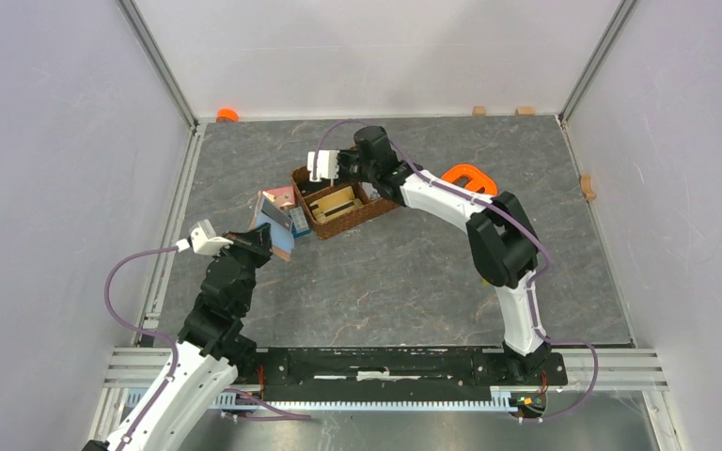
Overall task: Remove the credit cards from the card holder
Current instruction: Place the credit card in the storage box.
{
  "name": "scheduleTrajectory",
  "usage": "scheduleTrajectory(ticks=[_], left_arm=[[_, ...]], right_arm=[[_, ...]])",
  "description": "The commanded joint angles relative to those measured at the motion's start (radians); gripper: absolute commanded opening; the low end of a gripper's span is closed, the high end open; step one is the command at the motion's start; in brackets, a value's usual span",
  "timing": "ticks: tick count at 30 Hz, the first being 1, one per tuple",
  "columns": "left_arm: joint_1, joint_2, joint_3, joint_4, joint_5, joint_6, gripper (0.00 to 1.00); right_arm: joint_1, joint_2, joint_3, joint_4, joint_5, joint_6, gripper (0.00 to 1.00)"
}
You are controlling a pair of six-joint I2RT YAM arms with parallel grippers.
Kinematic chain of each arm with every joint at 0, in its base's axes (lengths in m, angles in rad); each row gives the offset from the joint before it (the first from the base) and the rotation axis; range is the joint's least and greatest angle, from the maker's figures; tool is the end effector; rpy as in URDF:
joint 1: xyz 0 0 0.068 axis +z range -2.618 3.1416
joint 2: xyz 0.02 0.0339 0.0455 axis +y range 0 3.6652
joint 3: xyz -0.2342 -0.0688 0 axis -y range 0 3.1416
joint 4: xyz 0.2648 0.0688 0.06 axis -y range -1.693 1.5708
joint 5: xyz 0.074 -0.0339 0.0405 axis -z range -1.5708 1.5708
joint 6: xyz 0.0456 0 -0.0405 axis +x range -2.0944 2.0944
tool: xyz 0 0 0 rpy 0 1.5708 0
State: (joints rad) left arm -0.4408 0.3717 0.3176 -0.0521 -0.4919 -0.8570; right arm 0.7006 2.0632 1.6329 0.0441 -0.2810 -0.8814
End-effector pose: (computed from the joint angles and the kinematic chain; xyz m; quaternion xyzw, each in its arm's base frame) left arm 0.1747 -0.0586 0.2321 -0.3083 0.6721 -0.2476 0.6261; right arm 0.3783 0.3356 0.2196 -0.6391 0.5220 0.0658 0.5610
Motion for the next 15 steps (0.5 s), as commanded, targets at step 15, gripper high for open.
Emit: scheduleTrajectory(ticks=[15], left_arm=[[-0.003, -0.006, 0.022, 0.029, -0.025, -0.06, 0.02]], right_arm=[[0.005, 0.166, 0.138, -0.039, -0.029, -0.332, 0.0]])
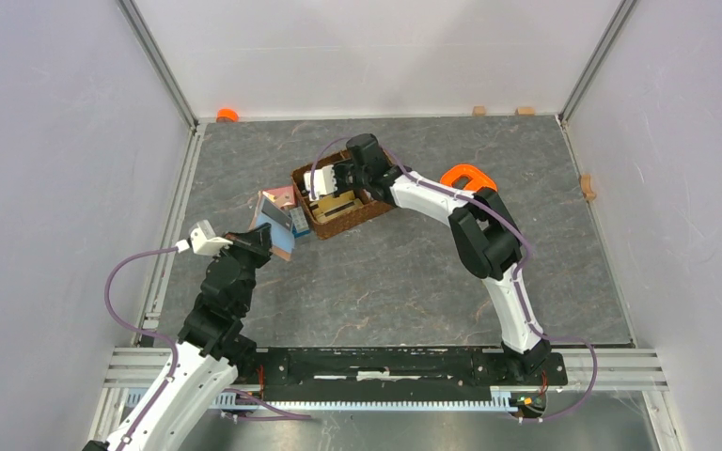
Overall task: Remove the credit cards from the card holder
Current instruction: Place the credit card in the storage box, then place the card holder at the center of the board.
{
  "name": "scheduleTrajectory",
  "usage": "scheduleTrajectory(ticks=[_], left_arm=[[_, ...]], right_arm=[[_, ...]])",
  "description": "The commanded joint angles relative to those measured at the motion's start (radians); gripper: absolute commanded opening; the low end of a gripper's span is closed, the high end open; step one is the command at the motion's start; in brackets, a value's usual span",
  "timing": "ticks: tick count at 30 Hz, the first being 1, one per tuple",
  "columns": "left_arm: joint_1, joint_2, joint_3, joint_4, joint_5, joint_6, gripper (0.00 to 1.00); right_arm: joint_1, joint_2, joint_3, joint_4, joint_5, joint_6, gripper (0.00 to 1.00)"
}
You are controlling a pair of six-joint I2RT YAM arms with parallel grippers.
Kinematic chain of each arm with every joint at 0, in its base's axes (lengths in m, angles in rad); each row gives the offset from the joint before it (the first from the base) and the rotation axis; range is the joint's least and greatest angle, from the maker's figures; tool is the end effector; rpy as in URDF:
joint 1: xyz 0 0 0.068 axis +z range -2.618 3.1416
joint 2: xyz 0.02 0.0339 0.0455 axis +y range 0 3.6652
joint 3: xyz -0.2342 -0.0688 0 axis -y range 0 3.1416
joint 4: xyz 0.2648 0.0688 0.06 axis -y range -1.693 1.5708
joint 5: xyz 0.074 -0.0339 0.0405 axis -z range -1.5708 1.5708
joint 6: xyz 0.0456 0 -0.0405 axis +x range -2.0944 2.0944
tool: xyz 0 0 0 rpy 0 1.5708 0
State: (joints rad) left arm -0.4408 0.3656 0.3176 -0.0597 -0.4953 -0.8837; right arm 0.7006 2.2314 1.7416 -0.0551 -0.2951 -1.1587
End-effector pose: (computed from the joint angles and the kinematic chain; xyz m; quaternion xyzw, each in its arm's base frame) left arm 0.1740 -0.0581 0.2322 -0.3182 0.6679 -0.2544 0.6229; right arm 0.3937 0.3494 0.1658 -0.7338 0.4577 0.0145 0.5018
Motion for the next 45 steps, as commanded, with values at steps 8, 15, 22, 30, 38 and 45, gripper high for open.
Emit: scheduleTrajectory(ticks=[8, 15, 22, 30, 38, 45], left_arm=[[-0.003, 0.01, 0.021, 0.05, -0.003, -0.032, 0.02], [-0.003, 0.02, 0.002, 0.117, 0.048, -0.025, 0.02], [-0.003, 0.115, -0.023, 0.265, 0.181, -0.01, 0.02], [-0.001, 0.362, -0.007, 0.484, 0.435, 0.028, 0.02], [-0.001, 0.679, 0.052, 0.802, 0.83, -0.046, 0.02], [-0.015, 1.014, 0.109, 1.381, 1.158, -0.367, 0.02]], right_arm=[[0.027, -0.049, -0.015, 0.129, -0.006, -0.019, 0.37], [0.033, -0.276, -0.274, 0.329, 0.04, 0.202, 0.46], [0.034, -0.531, -0.48, 0.316, 0.149, 0.649, 0.84], [0.034, -0.842, -0.778, 0.264, 0.367, 0.95, 0.98], [0.033, -1.073, -1.035, 0.288, 0.504, 1.19, 0.98], [0.033, -1.29, -1.294, 0.402, 0.606, 1.255, 0.98]])
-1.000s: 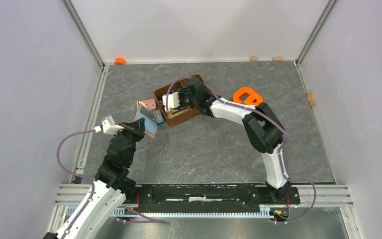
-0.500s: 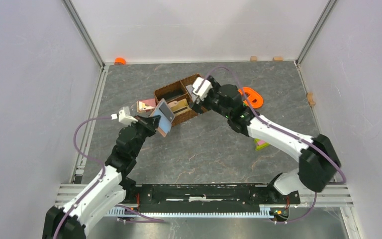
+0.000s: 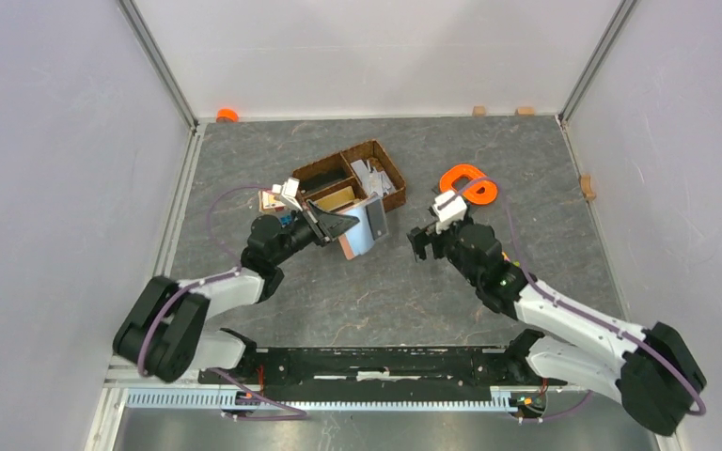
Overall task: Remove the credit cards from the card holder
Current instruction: Place the card holder at the center of the board.
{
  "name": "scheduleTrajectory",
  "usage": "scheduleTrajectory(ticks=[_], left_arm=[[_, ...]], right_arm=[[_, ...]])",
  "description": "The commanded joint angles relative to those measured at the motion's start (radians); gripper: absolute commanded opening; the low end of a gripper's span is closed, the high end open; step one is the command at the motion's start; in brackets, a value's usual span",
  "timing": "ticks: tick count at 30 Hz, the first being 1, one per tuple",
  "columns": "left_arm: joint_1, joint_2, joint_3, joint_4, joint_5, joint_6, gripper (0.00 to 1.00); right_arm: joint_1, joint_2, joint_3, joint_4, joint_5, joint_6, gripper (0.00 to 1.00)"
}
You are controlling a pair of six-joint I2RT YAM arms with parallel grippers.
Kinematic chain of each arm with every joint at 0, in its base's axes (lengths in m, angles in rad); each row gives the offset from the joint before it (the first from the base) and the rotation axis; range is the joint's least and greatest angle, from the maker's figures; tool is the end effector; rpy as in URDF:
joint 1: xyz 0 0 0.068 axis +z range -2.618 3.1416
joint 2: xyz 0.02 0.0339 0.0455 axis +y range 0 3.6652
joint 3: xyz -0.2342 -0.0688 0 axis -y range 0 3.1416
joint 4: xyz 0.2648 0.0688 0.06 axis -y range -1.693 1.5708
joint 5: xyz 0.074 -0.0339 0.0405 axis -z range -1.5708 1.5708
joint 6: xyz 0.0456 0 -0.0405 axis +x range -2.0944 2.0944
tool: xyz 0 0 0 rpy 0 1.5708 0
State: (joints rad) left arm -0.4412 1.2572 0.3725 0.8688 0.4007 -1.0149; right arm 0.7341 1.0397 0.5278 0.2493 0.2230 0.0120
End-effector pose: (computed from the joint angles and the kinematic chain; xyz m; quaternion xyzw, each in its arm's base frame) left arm 0.2437 -0.1348 0.1676 -0.0637 0.7094 -0.5633 0.4188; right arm 0.2117 0.1774 0.2073 -0.2153 0.7617 0.1381 0.5953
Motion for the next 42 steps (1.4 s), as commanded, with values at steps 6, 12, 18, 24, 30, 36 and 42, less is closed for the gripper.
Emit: scheduleTrajectory(ticks=[6, 12, 18, 24, 30, 36, 42], left_arm=[[-0.046, 0.216, 0.136, 0.304, 0.308, -0.21, 0.02], [-0.067, 0.275, 0.237, -0.171, 0.233, 0.018, 0.02], [-0.067, 0.364, 0.351, -0.5, 0.154, 0.167, 0.04], [-0.094, 0.366, 0.418, -0.711, -0.01, 0.303, 0.15], [-0.148, 0.346, 0.514, -0.935, -0.149, 0.409, 0.39], [-0.163, 0.327, 0.503, -0.878, -0.026, 0.388, 0.63], [-0.188, 0.366, 0.496, -0.705, 0.14, 0.334, 0.59]], right_arm=[[-0.003, -0.22, -0.179, 0.099, 0.187, 0.097, 0.98], [-0.004, -0.239, -0.184, 0.065, 0.259, 0.1, 0.98], [-0.004, -0.162, -0.165, 0.064, 0.224, 0.109, 0.98], [-0.013, -0.165, -0.179, 0.081, 0.228, 0.107, 0.98], [-0.036, -0.183, -0.195, 0.091, 0.214, 0.117, 0.98], [-0.053, -0.167, -0.196, 0.094, 0.165, 0.127, 0.98], [-0.068, -0.153, -0.19, 0.088, 0.128, 0.139, 0.98]])
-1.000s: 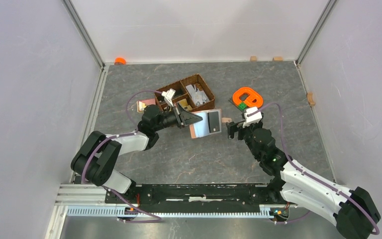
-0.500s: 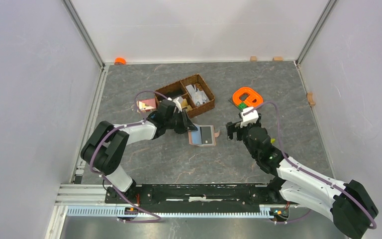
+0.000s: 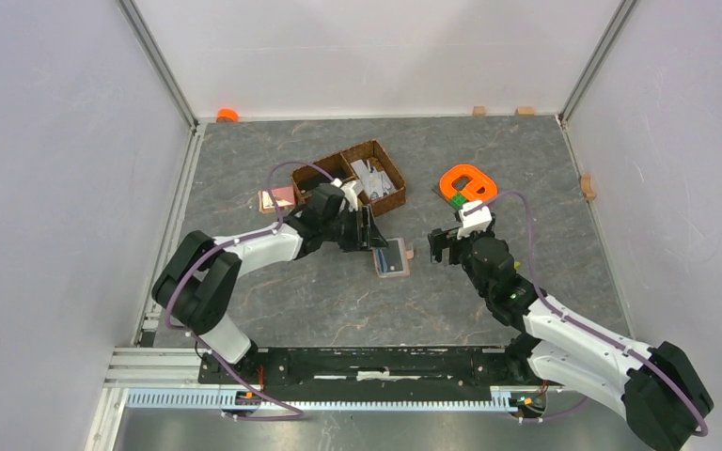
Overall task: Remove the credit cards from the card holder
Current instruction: Place the card holder at the center of the board.
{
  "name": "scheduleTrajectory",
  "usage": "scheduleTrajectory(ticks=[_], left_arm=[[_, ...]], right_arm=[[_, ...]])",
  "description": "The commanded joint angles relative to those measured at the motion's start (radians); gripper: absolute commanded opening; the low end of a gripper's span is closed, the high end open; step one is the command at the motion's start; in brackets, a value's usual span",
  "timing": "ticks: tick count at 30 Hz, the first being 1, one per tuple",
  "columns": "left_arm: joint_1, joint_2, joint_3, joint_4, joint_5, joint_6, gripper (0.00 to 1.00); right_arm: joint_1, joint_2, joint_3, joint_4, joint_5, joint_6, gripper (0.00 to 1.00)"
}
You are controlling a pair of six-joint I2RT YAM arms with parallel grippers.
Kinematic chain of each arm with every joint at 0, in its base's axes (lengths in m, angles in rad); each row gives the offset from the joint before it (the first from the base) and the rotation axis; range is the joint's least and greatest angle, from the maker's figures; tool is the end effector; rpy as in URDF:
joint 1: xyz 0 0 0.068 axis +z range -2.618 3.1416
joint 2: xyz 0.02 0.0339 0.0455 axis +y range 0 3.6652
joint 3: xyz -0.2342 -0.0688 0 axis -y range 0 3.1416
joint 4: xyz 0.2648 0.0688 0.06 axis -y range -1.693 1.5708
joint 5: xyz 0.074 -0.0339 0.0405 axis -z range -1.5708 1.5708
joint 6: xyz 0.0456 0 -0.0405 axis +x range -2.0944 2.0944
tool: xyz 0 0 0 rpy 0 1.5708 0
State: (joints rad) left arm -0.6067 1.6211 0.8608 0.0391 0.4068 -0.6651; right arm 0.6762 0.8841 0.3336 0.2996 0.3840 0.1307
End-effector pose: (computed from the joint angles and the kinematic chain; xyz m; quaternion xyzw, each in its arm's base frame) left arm 0.2789 -0.2155 0.1319 0.0572 0.8944 -0.3878 0.2154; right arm 0.1988 0.1376 0.1784 -0.0962 0.7784 0.0976 0.6127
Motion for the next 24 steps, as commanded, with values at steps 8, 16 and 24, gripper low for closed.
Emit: scheduleTrajectory(ticks=[8, 16, 24], left_arm=[[-0.052, 0.072, 0.036, 0.173, 0.156, -0.011, 0.34], [-0.077, 0.17, 0.088, 0.19, 0.173, -0.001, 0.18], [-0.089, 0.306, 0.154, 0.12, 0.124, 0.025, 0.29]], right_arm=[[-0.018, -0.002, 0.002, 0.038, -0.044, 0.026, 0.98], [-0.026, -0.009, -0.005, 0.042, -0.052, 0.033, 0.98], [-0.039, -0.02, -0.016, 0.054, -0.066, 0.04, 0.98]])
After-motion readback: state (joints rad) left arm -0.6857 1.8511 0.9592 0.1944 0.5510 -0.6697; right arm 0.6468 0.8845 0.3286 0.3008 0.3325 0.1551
